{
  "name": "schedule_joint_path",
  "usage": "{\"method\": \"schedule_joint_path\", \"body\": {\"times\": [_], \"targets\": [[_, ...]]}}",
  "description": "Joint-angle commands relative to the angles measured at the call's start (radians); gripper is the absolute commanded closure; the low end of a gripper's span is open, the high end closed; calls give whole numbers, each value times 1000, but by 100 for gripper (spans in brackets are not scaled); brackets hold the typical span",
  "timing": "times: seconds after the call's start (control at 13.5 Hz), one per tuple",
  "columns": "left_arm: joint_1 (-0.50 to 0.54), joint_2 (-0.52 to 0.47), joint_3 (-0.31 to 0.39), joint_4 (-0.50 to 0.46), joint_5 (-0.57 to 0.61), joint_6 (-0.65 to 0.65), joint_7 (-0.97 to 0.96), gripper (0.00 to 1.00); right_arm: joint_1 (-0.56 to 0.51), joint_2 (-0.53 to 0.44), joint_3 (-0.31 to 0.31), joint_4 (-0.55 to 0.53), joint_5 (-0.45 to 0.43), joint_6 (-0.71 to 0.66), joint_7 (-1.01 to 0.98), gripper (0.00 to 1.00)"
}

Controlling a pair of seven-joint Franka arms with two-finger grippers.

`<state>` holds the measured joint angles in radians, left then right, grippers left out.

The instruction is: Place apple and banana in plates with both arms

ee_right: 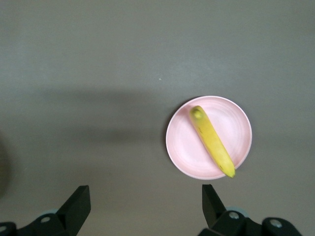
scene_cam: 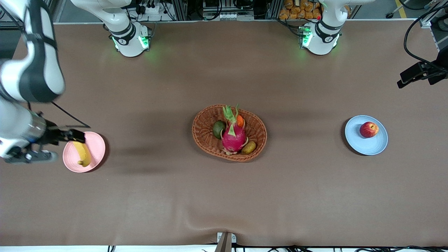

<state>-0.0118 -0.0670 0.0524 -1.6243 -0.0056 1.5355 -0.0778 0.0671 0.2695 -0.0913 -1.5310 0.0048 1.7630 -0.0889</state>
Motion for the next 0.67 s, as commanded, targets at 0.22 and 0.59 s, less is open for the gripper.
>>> {"method": "schedule_joint_path", "body": {"times": [0.22,0.59], "targets": [[6,9,-5,21,16,-2,16,0,-49,-179,-5,-31,26,-146,67,0],[-2,9,-6,21,16,-2,15,0,-13,-254,2,-26,18,-209,250,0]]}}
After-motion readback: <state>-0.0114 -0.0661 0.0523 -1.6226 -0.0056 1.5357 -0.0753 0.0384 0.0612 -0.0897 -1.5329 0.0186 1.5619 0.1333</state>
